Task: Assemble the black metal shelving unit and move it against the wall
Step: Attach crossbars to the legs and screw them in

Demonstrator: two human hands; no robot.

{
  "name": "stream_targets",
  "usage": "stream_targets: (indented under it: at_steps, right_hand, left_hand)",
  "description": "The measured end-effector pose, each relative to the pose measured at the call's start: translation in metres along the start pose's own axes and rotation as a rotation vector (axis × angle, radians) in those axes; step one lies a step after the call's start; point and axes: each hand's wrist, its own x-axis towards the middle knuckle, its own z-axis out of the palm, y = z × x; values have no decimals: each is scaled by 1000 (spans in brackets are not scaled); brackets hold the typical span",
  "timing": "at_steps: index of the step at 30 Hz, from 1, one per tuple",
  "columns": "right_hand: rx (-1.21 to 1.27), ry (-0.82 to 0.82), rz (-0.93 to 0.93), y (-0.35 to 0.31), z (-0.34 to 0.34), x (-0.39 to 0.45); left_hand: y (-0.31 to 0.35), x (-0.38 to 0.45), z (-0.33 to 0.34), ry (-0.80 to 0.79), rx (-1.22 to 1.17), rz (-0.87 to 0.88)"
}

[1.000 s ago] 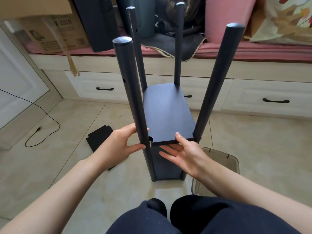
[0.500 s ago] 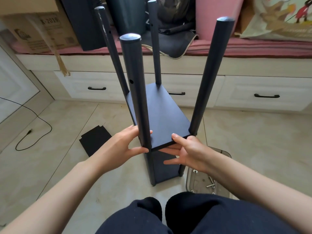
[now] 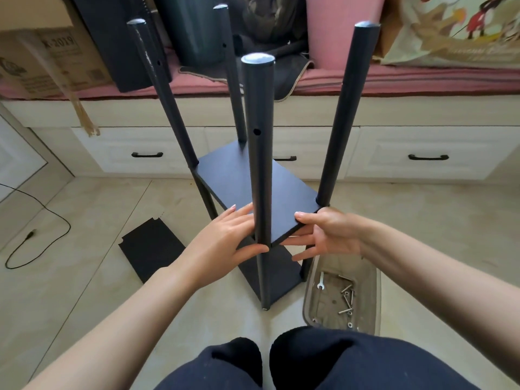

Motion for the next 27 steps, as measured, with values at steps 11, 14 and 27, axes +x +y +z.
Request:
stream_targets:
  at_steps: [11,14,27]
  right_hand:
    - [-192,-24,60,-27,-58,-8]
    - [-190,-50,61,-30,-70,-11]
    - [-146,194,-99,23,-92,-27]
  left_hand:
    - [40,55,30,-58,72,8]
    - [49,62,40,-69,73,-21]
    - [72,67,66,125,42,8]
